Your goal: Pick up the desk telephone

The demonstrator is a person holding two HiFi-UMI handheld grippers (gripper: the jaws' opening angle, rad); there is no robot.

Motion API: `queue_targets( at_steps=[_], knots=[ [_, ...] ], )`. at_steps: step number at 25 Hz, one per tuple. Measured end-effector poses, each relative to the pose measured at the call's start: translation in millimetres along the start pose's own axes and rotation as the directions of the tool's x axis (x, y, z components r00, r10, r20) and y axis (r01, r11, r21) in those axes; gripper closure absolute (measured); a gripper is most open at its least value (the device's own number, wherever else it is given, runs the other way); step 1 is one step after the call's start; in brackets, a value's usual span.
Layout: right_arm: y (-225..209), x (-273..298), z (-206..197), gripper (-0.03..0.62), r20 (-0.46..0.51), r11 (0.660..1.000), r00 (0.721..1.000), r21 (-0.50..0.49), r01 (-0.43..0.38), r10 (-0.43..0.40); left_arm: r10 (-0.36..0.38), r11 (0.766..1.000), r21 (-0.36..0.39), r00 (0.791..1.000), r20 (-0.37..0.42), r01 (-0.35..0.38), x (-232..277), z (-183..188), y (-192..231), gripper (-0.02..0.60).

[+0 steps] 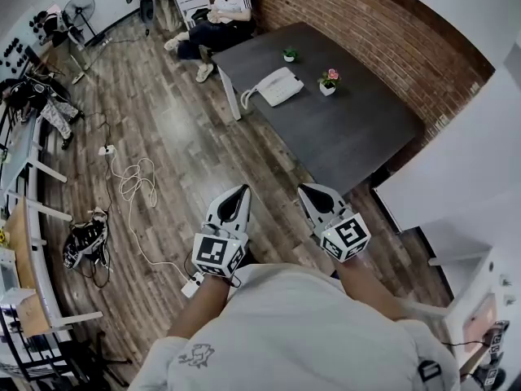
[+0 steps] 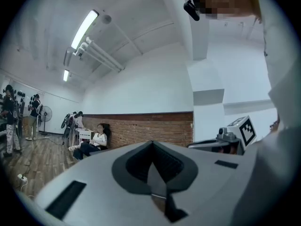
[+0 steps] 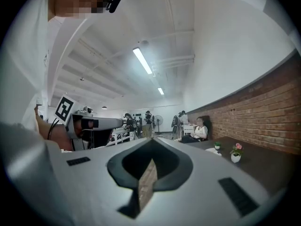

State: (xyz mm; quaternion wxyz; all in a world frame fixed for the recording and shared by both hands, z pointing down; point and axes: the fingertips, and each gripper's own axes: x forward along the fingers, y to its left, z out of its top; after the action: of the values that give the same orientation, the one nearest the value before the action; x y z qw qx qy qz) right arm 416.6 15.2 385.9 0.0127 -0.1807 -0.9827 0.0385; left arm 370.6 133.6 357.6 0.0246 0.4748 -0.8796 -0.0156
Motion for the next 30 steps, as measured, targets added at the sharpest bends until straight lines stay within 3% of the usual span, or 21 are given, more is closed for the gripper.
queue_targets(
  at_steps=[6, 12, 14, 16, 20, 30],
  knots=[
    [0.1, 20.1, -1.7, 0.589, -0.003, 1.0, 1.0, -0.012, 0.004, -0.004, 0.013, 1.0, -0.006, 1.0, -0.013, -0.013, 3.4, -7.6, 22.7, 0.571],
    [-8.8, 49.9, -4.6, 0.588, -0.018, 0.997, 0.998, -0.037, 0.064, -0.064, 0.013, 1.0, -0.027, 1.0, -0.001, -0.013, 5.8, -10.8, 54.7, 0.569],
    [-10.3, 65.3, -7.0, 0.57, -0.02, 0.997, 0.997, -0.034, 0.068, -0.069, 0.009, 0.999, -0.036, 1.0, -0.006, -0.01, 8.4, -14.9, 69.5, 0.511],
    [-10.1, 84.4, -11.7, 0.495, -0.023, 0.998, 0.998, -0.019, 0.06, -0.061, 0.011, 0.999, -0.047, 1.0, -0.016, -0.011, 11.1, -21.3, 88.3, 0.446],
    [-7.1, 129.1, -21.5, 0.416, -0.044, 0.998, 0.998, 0.0, 0.055, -0.055, 0.012, 0.998, -0.065, 1.0, -0.021, -0.014, 16.3, -27.6, 135.7, 0.368],
    [16.7, 236.6, -7.5, 0.398, -0.064, 0.996, 0.995, -0.041, 0.075, -0.077, -0.017, 0.998, -0.06, 1.0, -0.016, 0.016, 23.5, -7.2, 249.6, 0.341]
  ],
)
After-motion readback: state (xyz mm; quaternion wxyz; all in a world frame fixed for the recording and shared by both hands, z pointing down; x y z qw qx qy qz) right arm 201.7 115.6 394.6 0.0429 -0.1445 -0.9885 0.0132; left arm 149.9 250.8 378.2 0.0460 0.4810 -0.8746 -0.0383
